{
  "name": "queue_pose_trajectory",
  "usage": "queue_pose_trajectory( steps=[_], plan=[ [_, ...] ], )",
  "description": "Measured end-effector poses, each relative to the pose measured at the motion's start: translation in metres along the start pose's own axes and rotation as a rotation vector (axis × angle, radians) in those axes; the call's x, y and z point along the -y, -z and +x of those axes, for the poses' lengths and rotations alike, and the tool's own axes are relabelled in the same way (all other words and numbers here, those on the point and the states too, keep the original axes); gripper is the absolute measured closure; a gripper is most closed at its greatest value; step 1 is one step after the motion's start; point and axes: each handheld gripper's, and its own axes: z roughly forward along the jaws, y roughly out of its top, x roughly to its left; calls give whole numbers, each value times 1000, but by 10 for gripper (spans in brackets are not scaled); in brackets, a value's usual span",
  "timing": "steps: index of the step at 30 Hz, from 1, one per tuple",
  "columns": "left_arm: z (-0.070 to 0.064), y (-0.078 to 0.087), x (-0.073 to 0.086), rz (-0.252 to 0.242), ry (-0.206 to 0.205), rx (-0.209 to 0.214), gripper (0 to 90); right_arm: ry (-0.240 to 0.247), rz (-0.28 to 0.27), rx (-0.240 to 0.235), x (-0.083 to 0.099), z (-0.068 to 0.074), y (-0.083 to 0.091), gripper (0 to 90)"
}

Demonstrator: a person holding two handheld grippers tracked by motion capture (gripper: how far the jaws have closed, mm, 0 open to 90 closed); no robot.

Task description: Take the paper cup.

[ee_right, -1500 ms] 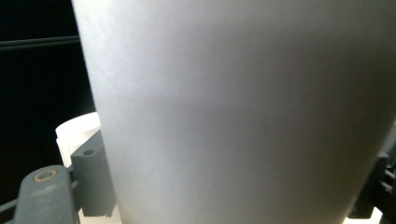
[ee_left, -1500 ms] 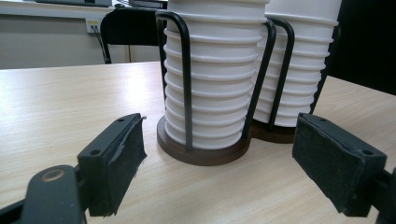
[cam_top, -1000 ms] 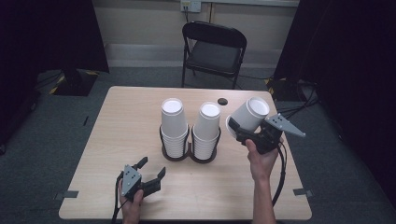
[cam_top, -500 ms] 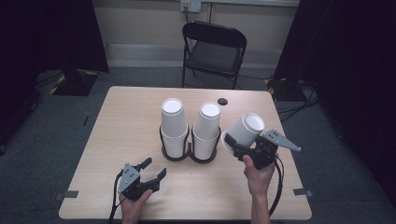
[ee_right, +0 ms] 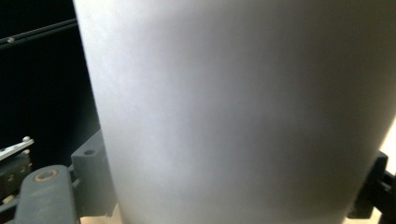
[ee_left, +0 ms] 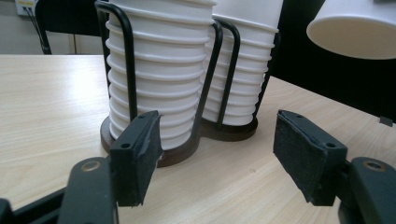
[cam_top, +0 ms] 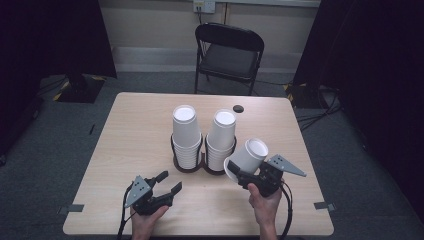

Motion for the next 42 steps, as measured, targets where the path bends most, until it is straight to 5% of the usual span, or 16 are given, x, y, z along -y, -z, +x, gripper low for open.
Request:
queue_pose_trajectory(
  steps=[16, 23, 30, 36, 42],
  plan=[
    [-11, -14, -3, -12, -45, 81, 306, -94, 9, -115, 30, 16, -13, 144],
    [-16, -20, -4, -70, -25, 169, 330, -179, 2, -192, 41, 22, -18, 144],
    [-24, -26, -2, -130, -50, 195, 415, -268, -5, -266, 51, 27, -22, 144],
    [-28, -30, -2, -175, -57, 220, 444, -290, 10, -301, 56, 32, -27, 144],
    [-34, -37, -1, -204, -78, 195, 457, -302, 33, -325, 61, 39, -32, 144]
  ],
)
